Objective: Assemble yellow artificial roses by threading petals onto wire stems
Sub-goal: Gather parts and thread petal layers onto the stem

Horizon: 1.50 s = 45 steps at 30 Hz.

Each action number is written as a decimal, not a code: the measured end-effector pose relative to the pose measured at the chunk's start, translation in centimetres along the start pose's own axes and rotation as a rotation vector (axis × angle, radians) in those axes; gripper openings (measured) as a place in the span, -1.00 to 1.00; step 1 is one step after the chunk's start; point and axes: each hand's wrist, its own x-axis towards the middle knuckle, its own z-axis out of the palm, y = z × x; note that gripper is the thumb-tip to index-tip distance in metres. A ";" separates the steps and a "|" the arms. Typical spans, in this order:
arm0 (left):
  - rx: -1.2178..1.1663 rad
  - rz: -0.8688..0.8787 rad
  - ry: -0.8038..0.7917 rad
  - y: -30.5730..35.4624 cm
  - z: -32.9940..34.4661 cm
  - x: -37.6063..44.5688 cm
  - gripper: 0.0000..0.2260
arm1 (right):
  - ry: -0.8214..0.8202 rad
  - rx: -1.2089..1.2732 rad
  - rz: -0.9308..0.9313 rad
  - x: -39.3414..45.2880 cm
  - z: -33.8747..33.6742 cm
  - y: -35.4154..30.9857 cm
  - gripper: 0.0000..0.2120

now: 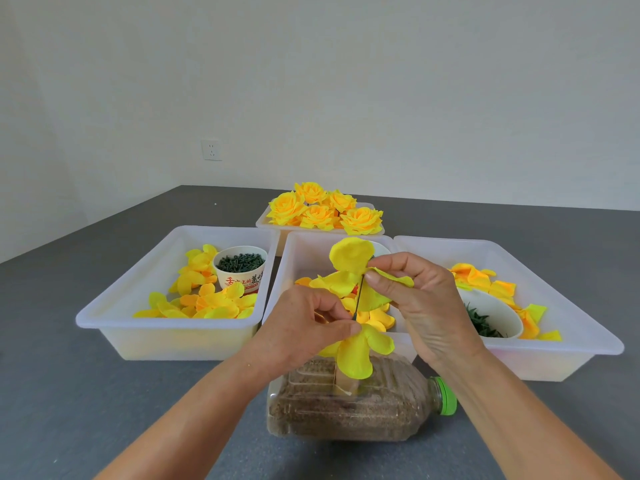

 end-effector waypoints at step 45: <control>-0.333 -0.006 0.009 -0.8 0.2 -1.1 -0.85 | -0.166 -0.775 -0.711 -1.1 -2.0 1.9 -0.83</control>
